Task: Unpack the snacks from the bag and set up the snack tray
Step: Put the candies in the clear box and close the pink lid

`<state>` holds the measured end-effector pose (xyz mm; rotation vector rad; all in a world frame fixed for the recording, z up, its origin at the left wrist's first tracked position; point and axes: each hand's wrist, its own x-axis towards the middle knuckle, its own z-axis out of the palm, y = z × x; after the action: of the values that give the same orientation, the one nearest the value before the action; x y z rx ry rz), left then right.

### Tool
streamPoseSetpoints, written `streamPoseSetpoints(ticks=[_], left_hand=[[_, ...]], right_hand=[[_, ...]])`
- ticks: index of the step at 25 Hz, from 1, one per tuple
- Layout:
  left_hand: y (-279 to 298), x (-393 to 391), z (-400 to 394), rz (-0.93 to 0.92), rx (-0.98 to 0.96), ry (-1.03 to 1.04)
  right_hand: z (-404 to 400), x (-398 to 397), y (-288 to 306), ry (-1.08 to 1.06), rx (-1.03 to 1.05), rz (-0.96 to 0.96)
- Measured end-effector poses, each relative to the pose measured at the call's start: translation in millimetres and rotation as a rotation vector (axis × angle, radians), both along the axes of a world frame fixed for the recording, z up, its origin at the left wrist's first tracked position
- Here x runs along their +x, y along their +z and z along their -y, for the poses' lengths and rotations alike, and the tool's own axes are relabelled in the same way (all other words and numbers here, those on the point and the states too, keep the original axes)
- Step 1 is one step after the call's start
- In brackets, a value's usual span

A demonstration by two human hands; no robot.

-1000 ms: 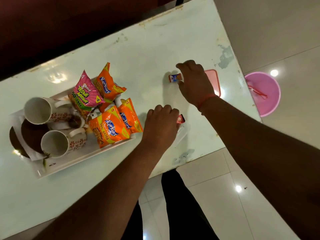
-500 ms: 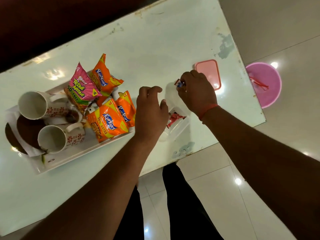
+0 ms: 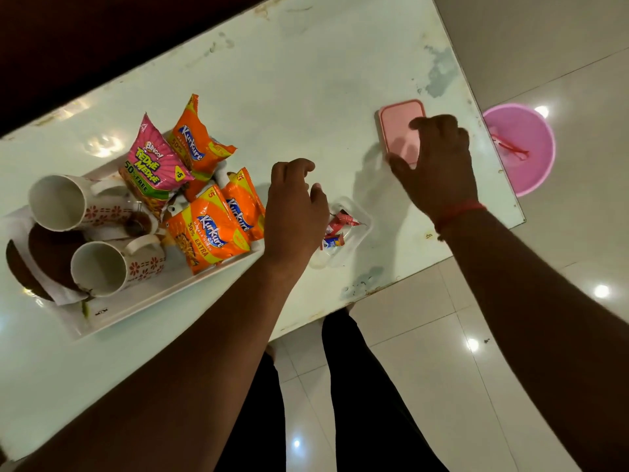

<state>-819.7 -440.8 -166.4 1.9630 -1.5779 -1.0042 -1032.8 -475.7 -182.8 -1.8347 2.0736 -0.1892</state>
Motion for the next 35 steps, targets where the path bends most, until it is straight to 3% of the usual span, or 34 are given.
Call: streamPoseSetpoints(ticks=[4,7,9,14,17,20,23,25,28,35], left_hand=[[-0.7,-1.8,3.4,-0.047,0.053,0.046],[-1.4,-1.6,6.9,-0.135,0.143,0.135],[-0.5,1.2,8.3,-0.229,0.207,0.202],[7.2,3.3,6.2,-0.405,0.332,0.209],[12.4,7.4,4.4,-0.363,0.346,0.113],[13.9,16.5,0.9,-0.153,0.280,-0.023],[12.0,14.5,-7.5,0.025,0.217,-0.201],[9.2,8.6,-13.3,0.152,0.141,-0.282],[3.1,3.0,-16.6,0.237,0.079,-0.317],[-8.1,0.6,-22.5,0.280,0.111,-0.371]], right_hand=[[35.4,-1.3,-21.7,0.037,0.273,-0.246],[34.5,9.0,-22.0,0.009,0.264,-0.214],[26.7,18.4,-14.3,-0.138,0.244,0.040],[-27.0,63.2,37.9,-0.578,0.248,1.171],[-69.4,90.7,55.8,-0.701,0.322,1.421],[-99.6,99.0,51.1,-0.816,0.375,1.293],[-117.3,99.2,35.0,-0.716,0.366,0.842],[-123.5,105.8,26.0,-0.702,0.337,0.683],[-128.1,117.7,16.5,-0.792,0.242,0.662],[-141.4,123.4,2.1,-0.770,0.107,0.531]])
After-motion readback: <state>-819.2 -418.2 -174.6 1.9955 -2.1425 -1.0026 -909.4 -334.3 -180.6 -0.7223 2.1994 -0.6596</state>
